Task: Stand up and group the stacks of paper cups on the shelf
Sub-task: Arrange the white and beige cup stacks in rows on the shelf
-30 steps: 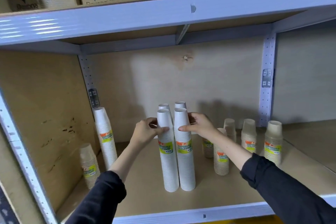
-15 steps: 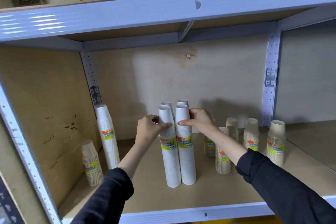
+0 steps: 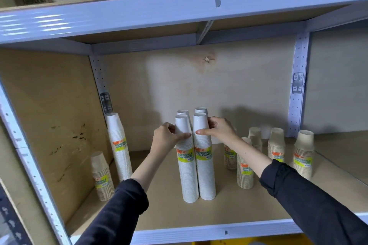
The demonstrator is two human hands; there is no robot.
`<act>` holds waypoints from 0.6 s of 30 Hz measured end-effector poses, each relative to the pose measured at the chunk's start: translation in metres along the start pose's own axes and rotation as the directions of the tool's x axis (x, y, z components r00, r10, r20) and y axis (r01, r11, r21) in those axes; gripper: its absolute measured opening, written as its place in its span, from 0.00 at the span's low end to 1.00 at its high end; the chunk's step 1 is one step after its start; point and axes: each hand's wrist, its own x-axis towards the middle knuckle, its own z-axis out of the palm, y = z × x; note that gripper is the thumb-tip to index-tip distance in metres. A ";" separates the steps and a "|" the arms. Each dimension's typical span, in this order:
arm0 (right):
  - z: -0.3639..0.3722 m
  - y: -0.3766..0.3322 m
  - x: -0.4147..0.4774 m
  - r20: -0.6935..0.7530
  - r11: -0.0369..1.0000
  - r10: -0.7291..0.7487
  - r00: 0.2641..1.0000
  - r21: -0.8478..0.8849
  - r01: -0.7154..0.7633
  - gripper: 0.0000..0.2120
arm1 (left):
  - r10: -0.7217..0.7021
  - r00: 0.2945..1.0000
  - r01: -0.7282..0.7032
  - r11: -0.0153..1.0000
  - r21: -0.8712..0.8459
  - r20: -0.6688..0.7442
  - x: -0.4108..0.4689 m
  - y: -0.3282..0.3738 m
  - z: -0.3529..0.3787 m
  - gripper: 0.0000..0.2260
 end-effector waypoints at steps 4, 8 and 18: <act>-0.005 -0.007 0.003 0.000 1.000 -0.012 1.000 0.000 0.012 0.18 | -0.001 1.000 0.001 1.000 0.004 0.026 0.001 0.000 0.000 0.25; -0.008 -0.011 0.007 0.005 0.999 -0.036 0.999 0.005 0.036 0.12 | 0.000 0.999 0.001 1.000 -0.012 0.041 0.003 -0.001 -0.002 0.25; -0.023 -0.042 0.006 -0.096 0.982 -0.153 0.984 -0.123 0.141 0.21 | 0.061 0.998 -0.061 0.998 -0.010 -0.023 0.000 -0.006 -0.020 0.21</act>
